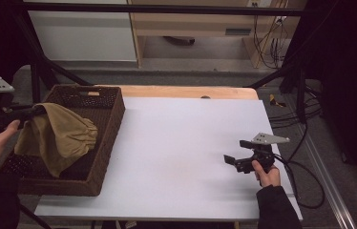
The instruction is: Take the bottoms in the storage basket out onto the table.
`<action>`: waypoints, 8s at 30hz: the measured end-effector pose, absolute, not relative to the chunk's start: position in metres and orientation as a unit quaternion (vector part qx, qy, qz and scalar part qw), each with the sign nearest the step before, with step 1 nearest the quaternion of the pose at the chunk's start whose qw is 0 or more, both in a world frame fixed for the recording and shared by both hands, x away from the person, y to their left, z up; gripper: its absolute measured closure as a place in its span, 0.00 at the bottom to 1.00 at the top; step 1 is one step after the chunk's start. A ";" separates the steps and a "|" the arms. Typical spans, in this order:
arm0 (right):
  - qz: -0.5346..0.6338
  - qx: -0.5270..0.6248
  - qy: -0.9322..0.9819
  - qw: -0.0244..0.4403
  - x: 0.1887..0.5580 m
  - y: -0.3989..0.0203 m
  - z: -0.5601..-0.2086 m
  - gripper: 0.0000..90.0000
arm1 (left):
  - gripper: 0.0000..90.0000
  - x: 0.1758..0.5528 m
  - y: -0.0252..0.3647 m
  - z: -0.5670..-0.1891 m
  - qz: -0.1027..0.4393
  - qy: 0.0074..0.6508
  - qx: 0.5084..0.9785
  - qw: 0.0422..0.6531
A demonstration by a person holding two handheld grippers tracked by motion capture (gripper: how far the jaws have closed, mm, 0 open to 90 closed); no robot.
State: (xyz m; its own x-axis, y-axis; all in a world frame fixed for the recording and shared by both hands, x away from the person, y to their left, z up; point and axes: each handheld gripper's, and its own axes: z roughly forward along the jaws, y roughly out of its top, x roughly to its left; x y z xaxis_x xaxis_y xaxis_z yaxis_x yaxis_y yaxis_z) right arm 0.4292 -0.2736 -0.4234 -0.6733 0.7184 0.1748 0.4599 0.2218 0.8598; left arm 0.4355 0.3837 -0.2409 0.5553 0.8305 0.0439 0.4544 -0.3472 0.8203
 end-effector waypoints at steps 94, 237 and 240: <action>0.494 0.382 0.770 0.131 0.429 -0.274 -0.423 0.05 | 0.96 0.430 0.300 -0.177 0.205 0.308 0.819 0.438; 0.496 0.380 0.770 0.133 0.428 -0.274 -0.422 0.05 | 0.96 0.477 0.130 -0.301 0.080 0.217 0.898 0.374; 0.495 0.380 0.770 0.133 0.428 -0.274 -0.422 0.05 | 0.95 0.478 0.129 -0.304 0.079 0.218 0.899 0.372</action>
